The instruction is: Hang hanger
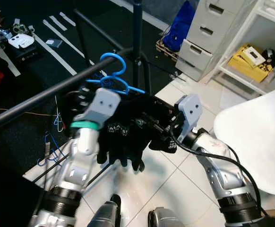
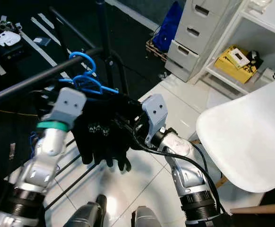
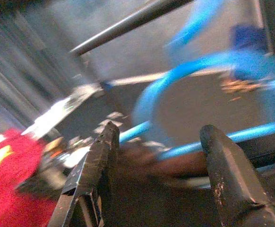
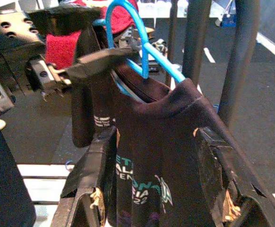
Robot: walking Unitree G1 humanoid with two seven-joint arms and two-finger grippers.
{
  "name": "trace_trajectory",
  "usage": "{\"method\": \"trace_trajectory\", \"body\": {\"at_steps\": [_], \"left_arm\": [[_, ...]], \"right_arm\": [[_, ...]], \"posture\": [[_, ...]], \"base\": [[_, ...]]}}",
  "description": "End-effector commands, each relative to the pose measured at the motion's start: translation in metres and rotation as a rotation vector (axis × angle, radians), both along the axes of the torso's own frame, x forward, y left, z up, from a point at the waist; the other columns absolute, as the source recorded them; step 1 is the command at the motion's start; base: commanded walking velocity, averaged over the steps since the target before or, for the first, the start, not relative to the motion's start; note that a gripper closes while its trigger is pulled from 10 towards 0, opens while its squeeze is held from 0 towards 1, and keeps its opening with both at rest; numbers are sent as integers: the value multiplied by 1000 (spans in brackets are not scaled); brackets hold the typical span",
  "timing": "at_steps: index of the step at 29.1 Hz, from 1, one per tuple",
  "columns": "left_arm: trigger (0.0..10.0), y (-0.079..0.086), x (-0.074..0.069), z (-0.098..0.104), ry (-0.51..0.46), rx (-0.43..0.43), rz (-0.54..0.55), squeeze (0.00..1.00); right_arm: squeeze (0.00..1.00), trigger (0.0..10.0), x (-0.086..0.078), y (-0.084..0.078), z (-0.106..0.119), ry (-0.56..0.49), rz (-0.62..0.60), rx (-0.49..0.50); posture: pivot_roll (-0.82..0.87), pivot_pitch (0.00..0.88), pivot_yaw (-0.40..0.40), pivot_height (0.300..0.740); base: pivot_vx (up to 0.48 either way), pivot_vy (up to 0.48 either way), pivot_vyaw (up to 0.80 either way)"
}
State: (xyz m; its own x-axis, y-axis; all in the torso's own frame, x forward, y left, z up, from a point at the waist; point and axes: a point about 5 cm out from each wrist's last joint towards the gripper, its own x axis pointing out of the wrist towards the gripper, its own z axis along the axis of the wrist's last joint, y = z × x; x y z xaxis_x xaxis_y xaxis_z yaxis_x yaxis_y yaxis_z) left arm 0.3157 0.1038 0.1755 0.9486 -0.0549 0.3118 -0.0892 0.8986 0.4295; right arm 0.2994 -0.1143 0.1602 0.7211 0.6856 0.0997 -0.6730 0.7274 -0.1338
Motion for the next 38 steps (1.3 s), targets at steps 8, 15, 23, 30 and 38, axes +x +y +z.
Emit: {"method": "trace_trajectory", "body": {"at_steps": [8,15,23,30,38], "left_arm": [[5451,-11,14,2,-9,-8,90,0],[3882,1,19,13,-94,21,219,0],[0,6,20,11,-88,13,210,0],[0,0,17,10,-91,-3,134,0],[0,-4,10,18,-133,7,42,0]], "right_arm": [[0,10000,-1,-3,0,5,-10,-9],[0,10000,-3,-3,-1,8,-14,-7],[0,10000,-3,-2,-1,12,-11,-3],[0,10000,-3,-1,-1,15,-11,-2],[0,10000,-3,-1,-1,14,-12,0]], "posture": [[-125,95,14,740],[-127,99,14,740],[-124,106,10,740],[-121,108,9,740],[-120,107,13,740]], "base": [[0,0,0],[0,0,0],[0,0,0],[0,0,0],[0,0,0]]}}
